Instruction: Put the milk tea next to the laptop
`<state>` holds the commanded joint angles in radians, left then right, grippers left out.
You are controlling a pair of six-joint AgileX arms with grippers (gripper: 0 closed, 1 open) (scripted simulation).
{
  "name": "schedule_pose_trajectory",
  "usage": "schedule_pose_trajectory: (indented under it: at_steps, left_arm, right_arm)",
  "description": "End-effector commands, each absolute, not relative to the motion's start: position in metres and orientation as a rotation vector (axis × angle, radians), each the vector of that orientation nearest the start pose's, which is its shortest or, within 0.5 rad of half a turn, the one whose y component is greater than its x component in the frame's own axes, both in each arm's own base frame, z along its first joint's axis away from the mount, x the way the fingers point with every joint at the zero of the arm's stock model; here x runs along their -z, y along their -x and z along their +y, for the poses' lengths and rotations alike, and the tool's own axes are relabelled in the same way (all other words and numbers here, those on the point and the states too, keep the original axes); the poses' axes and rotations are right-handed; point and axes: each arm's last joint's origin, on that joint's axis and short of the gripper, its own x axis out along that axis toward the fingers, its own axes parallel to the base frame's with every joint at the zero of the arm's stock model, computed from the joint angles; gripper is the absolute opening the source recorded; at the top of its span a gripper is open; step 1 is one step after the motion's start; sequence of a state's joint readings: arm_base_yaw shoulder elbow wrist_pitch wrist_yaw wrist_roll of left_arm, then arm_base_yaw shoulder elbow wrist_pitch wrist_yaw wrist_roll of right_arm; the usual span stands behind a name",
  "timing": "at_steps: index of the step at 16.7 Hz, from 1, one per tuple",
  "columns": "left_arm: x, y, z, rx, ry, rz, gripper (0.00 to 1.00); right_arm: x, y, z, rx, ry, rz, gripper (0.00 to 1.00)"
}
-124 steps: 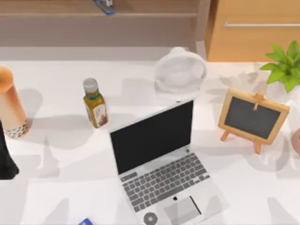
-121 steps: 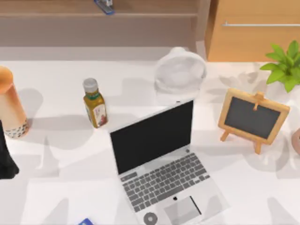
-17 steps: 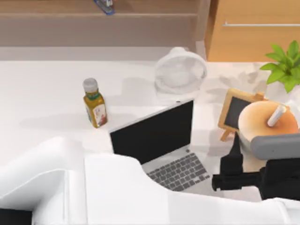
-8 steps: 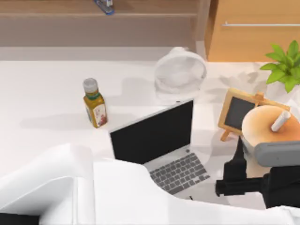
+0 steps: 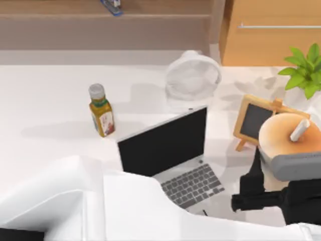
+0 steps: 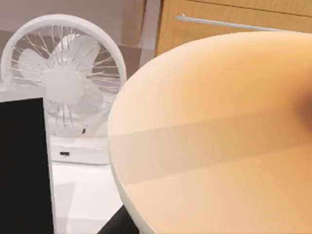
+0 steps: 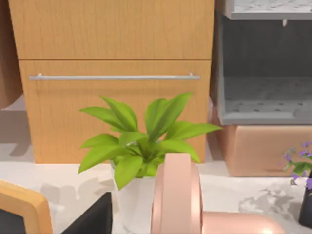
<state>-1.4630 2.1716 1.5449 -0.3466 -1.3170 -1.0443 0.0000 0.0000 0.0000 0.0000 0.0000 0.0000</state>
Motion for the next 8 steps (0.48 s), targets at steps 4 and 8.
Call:
schedule_pose_trajectory:
  at_steps: [4, 8]
  left_arm:
    - [-0.149, -0.081, -0.444, 0.014, 0.068, 0.215, 0.0]
    - [-0.128, -0.08, -0.442, 0.018, 0.016, 0.233, 0.0]
  right_arm:
    - [-0.16, -0.106, -0.001, 0.0, 0.0, 0.0, 1.0]
    - [-0.16, -0.106, -0.001, 0.0, 0.0, 0.0, 1.0]
